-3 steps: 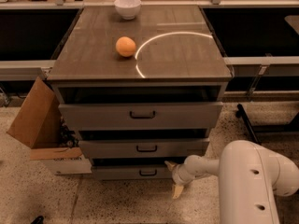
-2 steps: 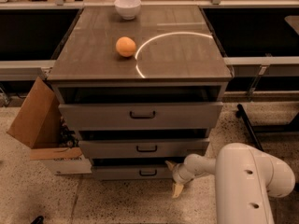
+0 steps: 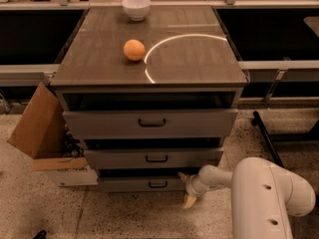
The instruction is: Open bottom drawer
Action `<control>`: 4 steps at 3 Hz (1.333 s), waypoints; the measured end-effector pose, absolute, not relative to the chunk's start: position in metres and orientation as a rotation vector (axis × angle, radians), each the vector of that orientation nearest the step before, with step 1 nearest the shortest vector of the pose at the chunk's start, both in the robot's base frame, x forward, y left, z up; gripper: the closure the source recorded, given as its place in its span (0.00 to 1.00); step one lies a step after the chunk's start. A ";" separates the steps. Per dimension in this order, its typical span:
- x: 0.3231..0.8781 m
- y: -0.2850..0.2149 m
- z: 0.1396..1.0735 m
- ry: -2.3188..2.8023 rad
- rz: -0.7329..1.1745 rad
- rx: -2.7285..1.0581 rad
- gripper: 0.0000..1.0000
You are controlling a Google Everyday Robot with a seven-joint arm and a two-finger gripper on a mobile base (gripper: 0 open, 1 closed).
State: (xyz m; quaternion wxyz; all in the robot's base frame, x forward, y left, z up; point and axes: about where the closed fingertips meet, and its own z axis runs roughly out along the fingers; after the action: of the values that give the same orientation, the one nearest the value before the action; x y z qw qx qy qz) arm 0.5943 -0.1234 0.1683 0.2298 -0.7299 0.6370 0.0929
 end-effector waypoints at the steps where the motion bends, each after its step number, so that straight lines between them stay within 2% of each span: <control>1: 0.574 -0.129 0.175 1.755 0.261 -1.975 0.39; 3: 0.533 -0.137 0.178 1.761 0.321 -1.936 0.85; 4: 0.533 -0.137 0.179 1.761 0.321 -1.936 0.82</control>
Offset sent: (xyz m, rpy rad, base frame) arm -0.0656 -0.0202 0.0073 0.0615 0.0332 -0.0412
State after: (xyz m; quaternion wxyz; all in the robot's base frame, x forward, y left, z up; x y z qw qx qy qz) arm 0.5334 -0.1365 0.1794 0.2497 -0.7111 0.6467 0.1177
